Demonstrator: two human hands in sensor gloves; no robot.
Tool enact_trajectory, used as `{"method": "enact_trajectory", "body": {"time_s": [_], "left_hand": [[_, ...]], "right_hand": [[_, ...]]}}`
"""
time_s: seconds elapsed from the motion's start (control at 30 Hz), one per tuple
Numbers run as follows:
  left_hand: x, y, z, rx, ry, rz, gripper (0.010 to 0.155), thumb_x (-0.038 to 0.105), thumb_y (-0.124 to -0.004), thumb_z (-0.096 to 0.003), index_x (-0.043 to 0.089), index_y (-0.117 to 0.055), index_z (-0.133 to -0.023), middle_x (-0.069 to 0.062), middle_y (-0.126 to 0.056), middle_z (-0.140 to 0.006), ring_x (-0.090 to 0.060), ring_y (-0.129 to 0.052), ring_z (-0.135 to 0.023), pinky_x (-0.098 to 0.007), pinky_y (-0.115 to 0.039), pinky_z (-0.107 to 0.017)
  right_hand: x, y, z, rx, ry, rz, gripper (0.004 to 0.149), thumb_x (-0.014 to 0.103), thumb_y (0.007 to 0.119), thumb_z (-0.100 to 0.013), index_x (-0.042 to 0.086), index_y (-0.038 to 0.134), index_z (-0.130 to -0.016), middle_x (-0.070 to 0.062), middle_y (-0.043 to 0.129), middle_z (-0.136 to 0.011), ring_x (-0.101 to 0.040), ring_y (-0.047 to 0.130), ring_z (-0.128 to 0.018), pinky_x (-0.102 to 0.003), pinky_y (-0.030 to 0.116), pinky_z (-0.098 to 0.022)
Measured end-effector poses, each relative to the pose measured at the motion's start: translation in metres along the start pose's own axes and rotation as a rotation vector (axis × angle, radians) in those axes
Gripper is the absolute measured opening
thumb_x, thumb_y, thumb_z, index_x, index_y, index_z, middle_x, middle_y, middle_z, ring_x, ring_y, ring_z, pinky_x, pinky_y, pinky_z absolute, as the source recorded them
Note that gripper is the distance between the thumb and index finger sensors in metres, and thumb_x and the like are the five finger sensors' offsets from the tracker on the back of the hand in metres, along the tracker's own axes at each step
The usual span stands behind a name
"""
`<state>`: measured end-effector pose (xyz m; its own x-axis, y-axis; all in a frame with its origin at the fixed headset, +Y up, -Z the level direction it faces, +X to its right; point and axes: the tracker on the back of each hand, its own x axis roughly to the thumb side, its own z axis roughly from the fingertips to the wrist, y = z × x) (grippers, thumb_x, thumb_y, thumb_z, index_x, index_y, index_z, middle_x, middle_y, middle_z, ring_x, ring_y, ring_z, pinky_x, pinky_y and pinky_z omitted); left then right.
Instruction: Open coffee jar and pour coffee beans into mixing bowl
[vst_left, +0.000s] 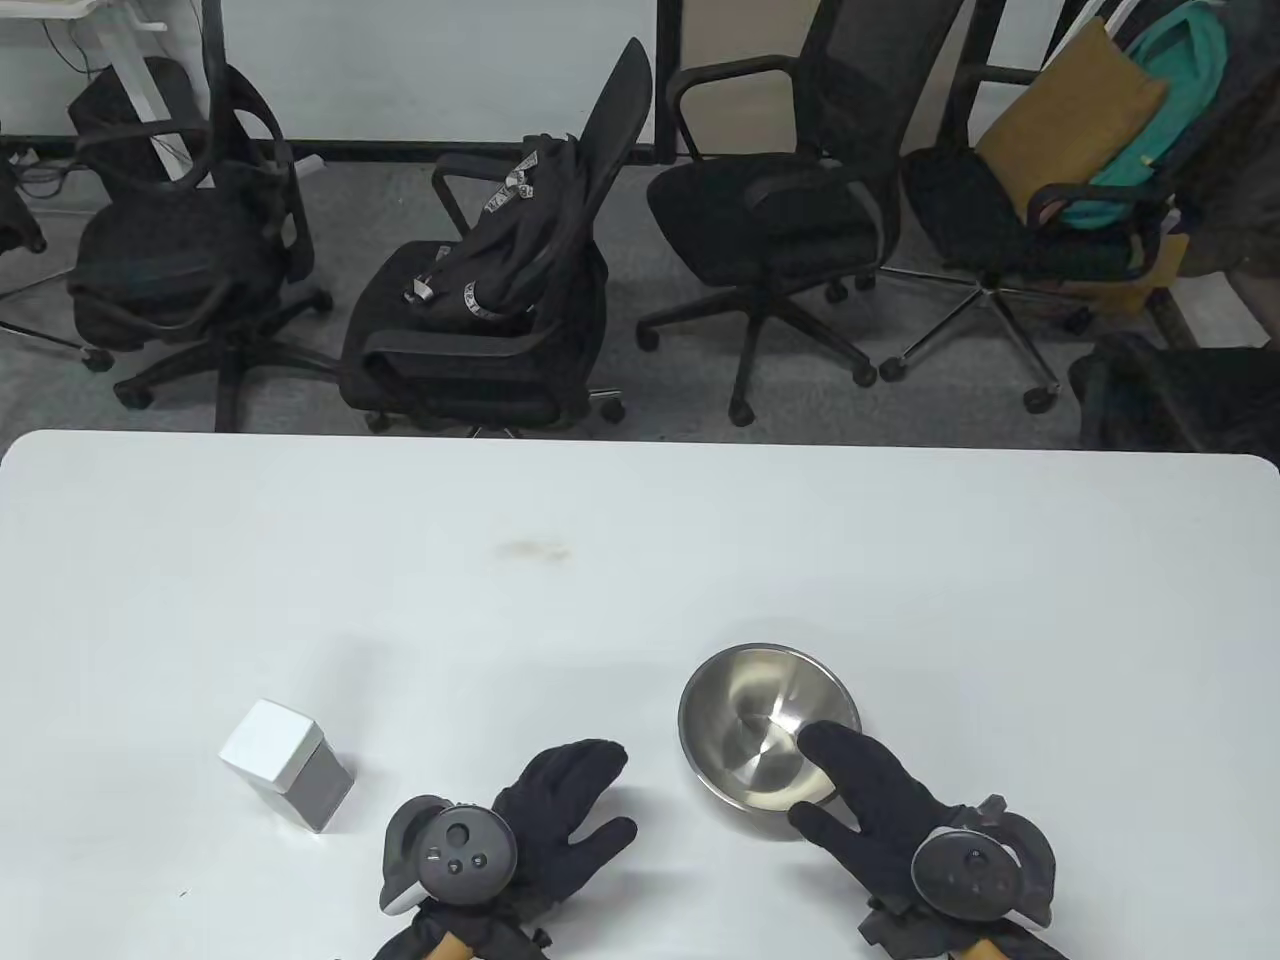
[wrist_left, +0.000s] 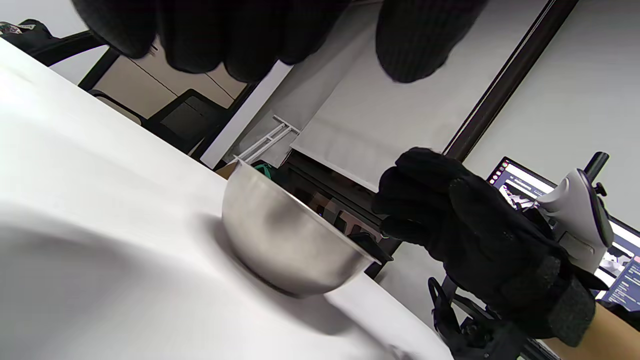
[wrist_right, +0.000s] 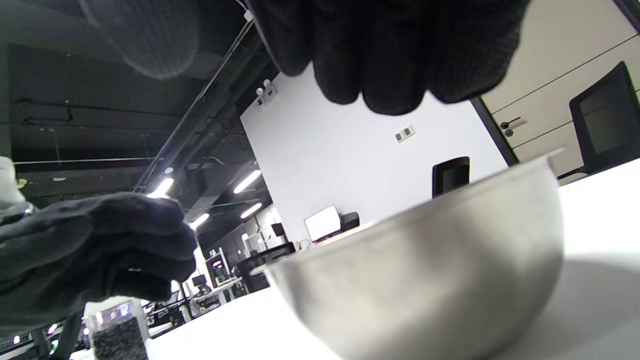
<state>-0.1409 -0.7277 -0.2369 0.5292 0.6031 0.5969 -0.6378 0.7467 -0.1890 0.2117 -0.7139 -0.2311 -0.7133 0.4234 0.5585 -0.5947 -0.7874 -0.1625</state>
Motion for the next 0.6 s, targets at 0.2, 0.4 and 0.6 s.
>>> {"method": "enact_trajectory", "body": {"time_s": [0.2,0.4,0.6], "left_hand": [[-0.002,0.004,0.001,0.022,0.010,0.004,0.070,0.048,-0.077,-0.0602,0.006,-0.065,-0.115,-0.024,-0.071,-0.113,-0.052,-0.073,-0.100,-0.066,-0.068,-0.068],[-0.002,0.005,0.001,0.024,-0.001,0.005,0.070,0.048,-0.077,-0.0601,0.006,-0.065,-0.115,-0.023,-0.071,-0.113,-0.052,-0.073,-0.099,-0.066,-0.068,-0.068],[-0.002,0.006,0.001,0.026,0.002,0.003,0.070,0.047,-0.077,-0.0602,0.005,-0.065,-0.115,-0.023,-0.071,-0.113,-0.052,-0.073,-0.099,-0.066,-0.068,-0.068]], "right_hand": [[0.001,-0.003,0.000,0.028,0.018,-0.022,0.068,0.051,0.069,-0.058,0.009,0.055,-0.110,-0.024,0.068,-0.104,-0.046,0.077,-0.087,-0.061,0.071,-0.063],[-0.012,-0.006,0.006,0.005,0.044,-0.016,0.068,0.051,0.069,-0.058,0.009,0.055,-0.110,-0.024,0.069,-0.104,-0.046,0.077,-0.088,-0.061,0.071,-0.064],[-0.019,-0.003,0.008,0.027,0.058,-0.025,0.068,0.051,0.069,-0.058,0.008,0.055,-0.110,-0.025,0.069,-0.104,-0.046,0.077,-0.087,-0.061,0.070,-0.064]]}}
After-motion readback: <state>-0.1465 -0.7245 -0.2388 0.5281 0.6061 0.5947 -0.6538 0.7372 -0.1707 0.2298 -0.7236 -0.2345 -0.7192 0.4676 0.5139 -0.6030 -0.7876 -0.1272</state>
